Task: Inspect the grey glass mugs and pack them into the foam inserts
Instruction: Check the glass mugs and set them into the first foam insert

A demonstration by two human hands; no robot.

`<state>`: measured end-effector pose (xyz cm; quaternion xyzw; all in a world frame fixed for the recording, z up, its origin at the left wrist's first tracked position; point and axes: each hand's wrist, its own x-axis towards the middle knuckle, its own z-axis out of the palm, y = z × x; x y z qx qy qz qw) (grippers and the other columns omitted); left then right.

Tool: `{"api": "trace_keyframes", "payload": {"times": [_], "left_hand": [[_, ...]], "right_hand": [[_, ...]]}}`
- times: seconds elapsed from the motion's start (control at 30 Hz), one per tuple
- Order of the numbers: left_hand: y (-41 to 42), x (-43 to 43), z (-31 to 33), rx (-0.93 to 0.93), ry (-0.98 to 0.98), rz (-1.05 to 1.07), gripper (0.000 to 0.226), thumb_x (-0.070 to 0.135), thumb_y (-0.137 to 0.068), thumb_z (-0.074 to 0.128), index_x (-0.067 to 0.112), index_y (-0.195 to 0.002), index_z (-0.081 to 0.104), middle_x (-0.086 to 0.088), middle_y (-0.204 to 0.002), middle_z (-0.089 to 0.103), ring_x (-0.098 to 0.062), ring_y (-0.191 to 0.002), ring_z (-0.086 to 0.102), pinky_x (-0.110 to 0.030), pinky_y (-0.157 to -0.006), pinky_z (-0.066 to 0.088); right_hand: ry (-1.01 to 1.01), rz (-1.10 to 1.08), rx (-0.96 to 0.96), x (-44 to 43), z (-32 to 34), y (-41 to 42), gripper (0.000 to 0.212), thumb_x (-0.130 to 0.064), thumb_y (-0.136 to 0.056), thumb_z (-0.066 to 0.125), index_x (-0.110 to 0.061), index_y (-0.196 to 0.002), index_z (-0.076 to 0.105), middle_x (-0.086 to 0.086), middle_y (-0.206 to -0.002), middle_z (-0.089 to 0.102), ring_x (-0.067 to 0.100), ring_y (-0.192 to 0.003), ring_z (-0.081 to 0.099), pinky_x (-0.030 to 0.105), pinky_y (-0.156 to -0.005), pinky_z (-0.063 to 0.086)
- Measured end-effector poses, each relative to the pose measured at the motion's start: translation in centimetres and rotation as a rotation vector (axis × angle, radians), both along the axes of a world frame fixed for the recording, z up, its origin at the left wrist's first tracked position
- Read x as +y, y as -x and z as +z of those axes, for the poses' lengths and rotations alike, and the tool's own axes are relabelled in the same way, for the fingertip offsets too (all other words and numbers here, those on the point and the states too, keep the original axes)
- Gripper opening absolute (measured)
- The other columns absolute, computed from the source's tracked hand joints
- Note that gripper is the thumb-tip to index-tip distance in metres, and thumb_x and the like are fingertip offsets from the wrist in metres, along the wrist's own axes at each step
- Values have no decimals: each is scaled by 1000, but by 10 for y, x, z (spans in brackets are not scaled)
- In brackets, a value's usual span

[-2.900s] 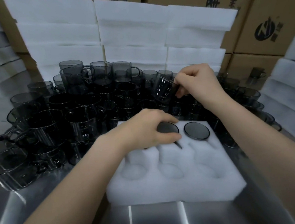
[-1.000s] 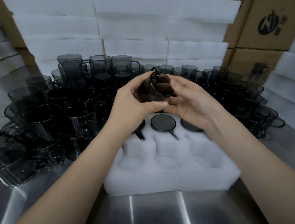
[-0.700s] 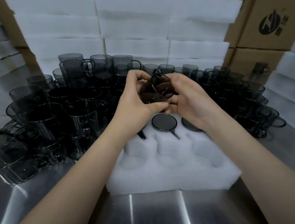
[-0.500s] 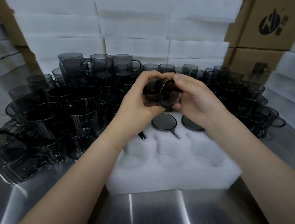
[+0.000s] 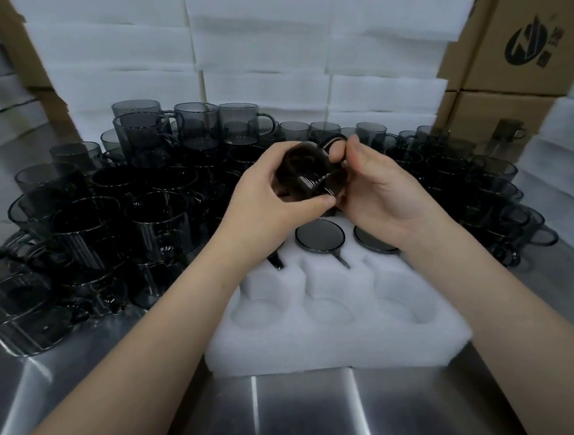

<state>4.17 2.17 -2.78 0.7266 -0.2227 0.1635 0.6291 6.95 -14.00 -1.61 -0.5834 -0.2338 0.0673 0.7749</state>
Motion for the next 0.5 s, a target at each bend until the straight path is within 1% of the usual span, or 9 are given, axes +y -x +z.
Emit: {"api": "trace_keyframes", "payload": {"times": [0.03,0.07,0.13,0.17,0.23,0.3,0.37,0.43,0.5], "left_hand": [[1,0,0,-16,-13,10,54,-1,-70,82,23,-113,60,14,-105,64,1,-101,61,-15,-89,47],[2,-1,0,-29,-28,22,56,-3,-70,81,21,-115,59,14,-107,63,0,-102,61,-17,-92,47],[4,-2,1,-65,-89,74,62,-5,-70,79,21,-121,57,14,-112,61,-2,-108,58,-23,-98,47],[5,-2,1,-90,-132,112,64,-4,-70,78,21,-125,56,13,-116,60,-3,-112,56,-26,-101,45],[7,-2,1,-149,-199,171,69,-6,-70,76,19,-130,55,9,-124,57,-5,-120,51,-27,-106,41],[8,-3,1,-222,-250,206,71,-11,-69,73,16,-133,54,3,-128,55,-5,-122,48,-22,-108,38],[7,-4,-1,-302,-332,247,74,-19,-67,65,12,-133,55,-3,-132,53,-9,-124,46,-12,-106,32],[6,-4,-2,-356,-387,285,76,-23,-64,58,11,-132,56,-7,-136,50,-14,-128,45,-7,-105,28],[6,-4,-2,-391,-410,303,76,-24,-64,55,9,-132,57,-10,-138,48,-17,-130,44,-6,-105,28]], "right_hand": [[35,5,10,-1,0,0,30,-41,-87,47,-23,-70,64,11,-98,53,31,-93,44,39,-80,32],[65,10,23,-2,1,0,33,-43,-88,44,-24,-68,62,12,-97,50,31,-92,39,40,-79,27],[98,21,56,-4,1,0,38,-45,-88,42,-25,-61,59,3,-80,48,26,-76,40,33,-70,26],[98,27,74,-4,2,1,39,-46,-87,42,-26,-57,57,0,-73,45,18,-68,39,31,-67,26],[87,26,102,-5,3,2,40,-45,-86,44,-24,-53,53,-2,-68,41,13,-64,38,29,-65,27],[89,-4,119,-4,4,2,42,-43,-85,47,-23,-48,48,-1,-65,38,13,-63,36,28,-64,28],[114,-61,139,-1,4,2,50,-38,-90,49,-23,-43,43,1,-64,32,14,-61,34,26,-59,28],[163,-110,150,0,3,2,60,-37,-97,46,-24,-40,37,-1,-55,28,13,-51,31,25,-54,27],[209,-135,152,1,4,2,62,-42,-98,46,-23,-40,33,-6,-45,24,11,-43,26,24,-50,25]]}}
